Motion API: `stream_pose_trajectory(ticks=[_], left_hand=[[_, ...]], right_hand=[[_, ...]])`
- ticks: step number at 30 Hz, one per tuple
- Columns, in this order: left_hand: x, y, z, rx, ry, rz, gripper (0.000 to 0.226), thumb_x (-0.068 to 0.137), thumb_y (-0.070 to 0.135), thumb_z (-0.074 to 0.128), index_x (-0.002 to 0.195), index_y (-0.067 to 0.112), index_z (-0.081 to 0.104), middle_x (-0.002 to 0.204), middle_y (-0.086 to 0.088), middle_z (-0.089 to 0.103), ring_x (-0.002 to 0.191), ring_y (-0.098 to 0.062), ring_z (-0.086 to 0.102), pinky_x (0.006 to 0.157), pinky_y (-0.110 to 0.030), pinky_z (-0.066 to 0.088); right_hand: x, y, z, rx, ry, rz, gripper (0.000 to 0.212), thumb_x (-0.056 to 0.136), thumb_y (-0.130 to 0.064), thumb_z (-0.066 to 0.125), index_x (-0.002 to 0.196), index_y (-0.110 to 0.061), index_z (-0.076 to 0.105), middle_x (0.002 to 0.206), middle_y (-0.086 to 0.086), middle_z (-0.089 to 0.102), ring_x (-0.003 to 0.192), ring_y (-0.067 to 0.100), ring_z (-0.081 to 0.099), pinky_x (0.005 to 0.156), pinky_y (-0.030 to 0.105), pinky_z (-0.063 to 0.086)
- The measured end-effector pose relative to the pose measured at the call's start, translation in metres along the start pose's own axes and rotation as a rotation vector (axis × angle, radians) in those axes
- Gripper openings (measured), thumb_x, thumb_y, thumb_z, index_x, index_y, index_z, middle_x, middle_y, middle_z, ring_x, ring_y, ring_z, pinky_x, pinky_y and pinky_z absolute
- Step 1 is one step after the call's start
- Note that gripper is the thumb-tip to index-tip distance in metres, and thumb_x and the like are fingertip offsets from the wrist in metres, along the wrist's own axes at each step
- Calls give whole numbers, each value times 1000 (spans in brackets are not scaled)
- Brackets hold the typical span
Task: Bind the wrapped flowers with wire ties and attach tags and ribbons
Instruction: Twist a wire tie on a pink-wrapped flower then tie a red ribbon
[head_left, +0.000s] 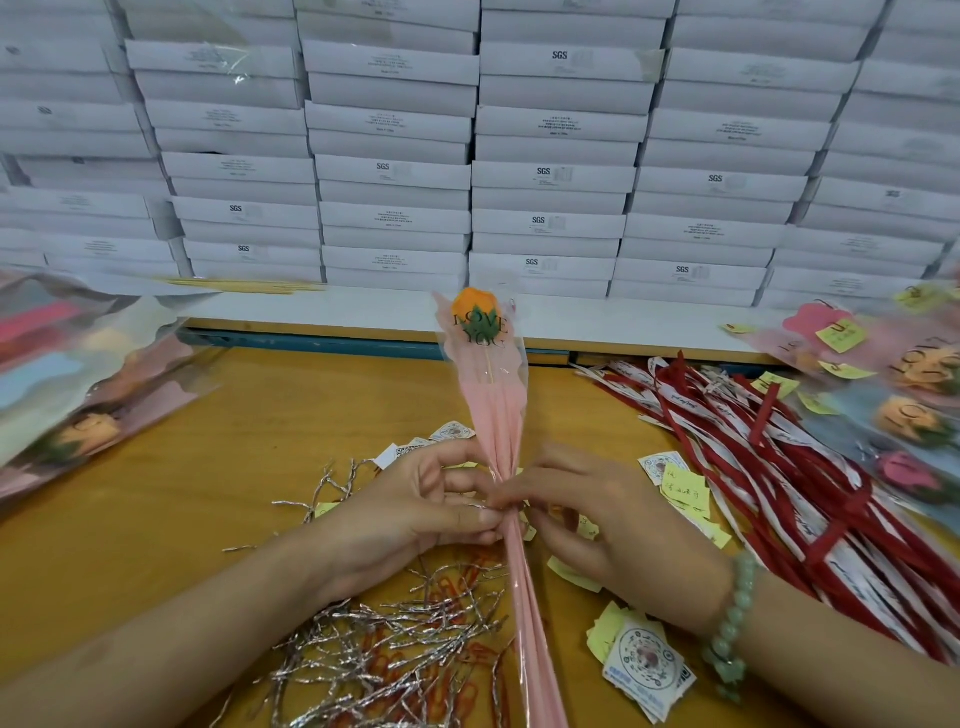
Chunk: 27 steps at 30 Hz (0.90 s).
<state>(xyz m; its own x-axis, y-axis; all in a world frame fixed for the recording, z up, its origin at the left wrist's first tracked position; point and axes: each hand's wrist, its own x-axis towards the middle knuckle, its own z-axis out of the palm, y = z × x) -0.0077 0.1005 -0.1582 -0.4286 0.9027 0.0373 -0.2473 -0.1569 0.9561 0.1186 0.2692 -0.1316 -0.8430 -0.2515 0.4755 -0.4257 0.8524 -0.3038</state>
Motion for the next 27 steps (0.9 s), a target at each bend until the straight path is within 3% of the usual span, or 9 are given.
stream_pose_trajectory(ticks=[6,11,15,19,24,27], left_hand=[[0,2,1,-31,-9,-16,47,78,-10,64,123,-11,50,96,-19,68,82,-25,71,71,-29,59],[0,2,0,-105,19,-4,42,76,-11,66,115,-1,53,97,-22,70,84,-27,73,74,-30,61],[-1,1,-1,-110,31,-5,48,71,-8,71,114,3,54,98,-20,72,83,-26,74,73,-30,61],[-2,1,1,-82,35,2,42,73,-7,71,111,7,59,97,-18,72,83,-24,74,73,-28,60],[-2,1,3,-16,29,35,37,75,-2,73,110,7,62,93,-15,70,82,-22,72,72,-25,59],[-2,1,3,-6,26,38,32,78,-4,71,106,10,67,93,-15,69,82,-21,72,73,-24,58]], right_hand=[[-1,2,3,7,25,19,27,90,-4,58,106,-22,70,94,-22,43,84,-13,46,73,4,35],[-3,6,6,50,85,69,38,91,-4,60,112,-34,68,93,-17,48,83,5,52,66,17,44],[-2,5,6,144,117,127,38,92,-3,60,110,-34,71,97,-18,52,92,8,56,68,18,48],[-1,3,7,368,120,240,34,92,-3,61,105,-31,75,92,-13,56,94,11,58,70,21,50],[-1,0,11,702,176,448,22,88,1,65,102,-16,64,86,-1,66,85,17,64,75,47,54],[0,2,12,871,166,575,27,86,4,65,108,-11,61,78,0,68,74,14,65,68,36,56]])
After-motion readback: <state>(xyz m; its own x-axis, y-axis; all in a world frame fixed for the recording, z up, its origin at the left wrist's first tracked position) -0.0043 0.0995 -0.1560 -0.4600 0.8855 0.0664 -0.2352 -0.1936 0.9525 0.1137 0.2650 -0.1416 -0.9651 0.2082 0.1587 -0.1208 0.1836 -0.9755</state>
